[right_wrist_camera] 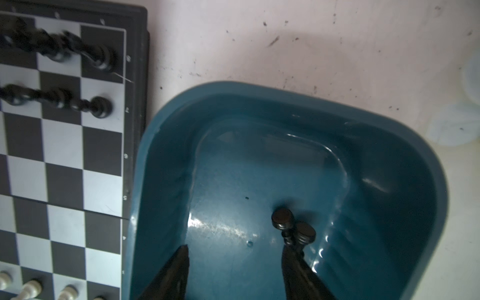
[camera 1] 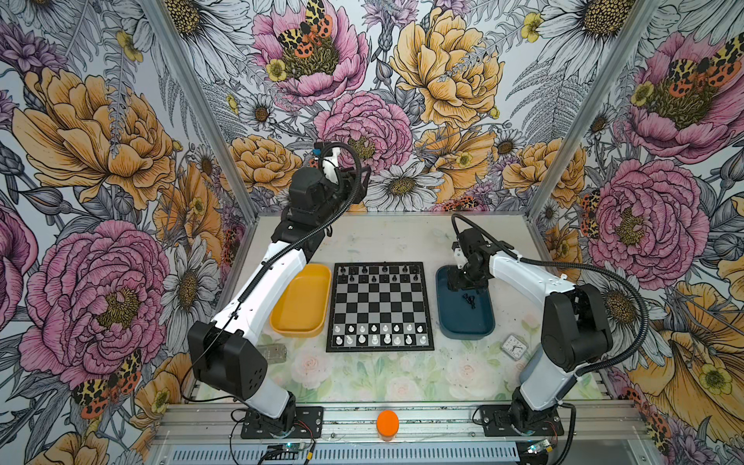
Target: Set up the chess pieces on the board
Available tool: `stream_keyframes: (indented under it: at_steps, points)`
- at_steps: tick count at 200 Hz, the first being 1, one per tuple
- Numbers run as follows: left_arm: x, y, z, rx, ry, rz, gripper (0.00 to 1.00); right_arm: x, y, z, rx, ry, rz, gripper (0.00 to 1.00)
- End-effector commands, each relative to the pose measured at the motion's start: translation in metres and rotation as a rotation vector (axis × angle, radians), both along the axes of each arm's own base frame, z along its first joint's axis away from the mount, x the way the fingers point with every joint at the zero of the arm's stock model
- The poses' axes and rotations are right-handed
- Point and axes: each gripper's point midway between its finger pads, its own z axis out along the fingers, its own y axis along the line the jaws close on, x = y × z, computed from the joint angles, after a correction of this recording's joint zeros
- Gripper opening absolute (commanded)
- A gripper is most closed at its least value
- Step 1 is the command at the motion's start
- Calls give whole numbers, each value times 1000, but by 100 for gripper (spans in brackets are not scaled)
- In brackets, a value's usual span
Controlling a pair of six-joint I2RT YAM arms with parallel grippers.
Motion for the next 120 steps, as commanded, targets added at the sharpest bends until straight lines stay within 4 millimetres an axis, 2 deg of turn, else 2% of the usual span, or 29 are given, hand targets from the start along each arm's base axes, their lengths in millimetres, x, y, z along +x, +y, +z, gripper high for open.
stream_keyframes:
  at_steps: [1,25,49,88,120]
  points:
    - [-16,9,18,-52,-92,21,56,5,-13,-2,-103,2,34,60]
    - [-29,7,-17,-40,-44,18,56,4,-19,-11,-150,27,48,60]
    - [-44,0,-40,3,-21,7,56,2,-24,-21,-179,52,68,60]
    - [-62,-21,-54,97,-16,-13,58,-1,-33,-35,-225,90,80,56]
    - [-66,-33,-60,125,-15,-34,58,-2,-36,-46,-225,121,85,51]
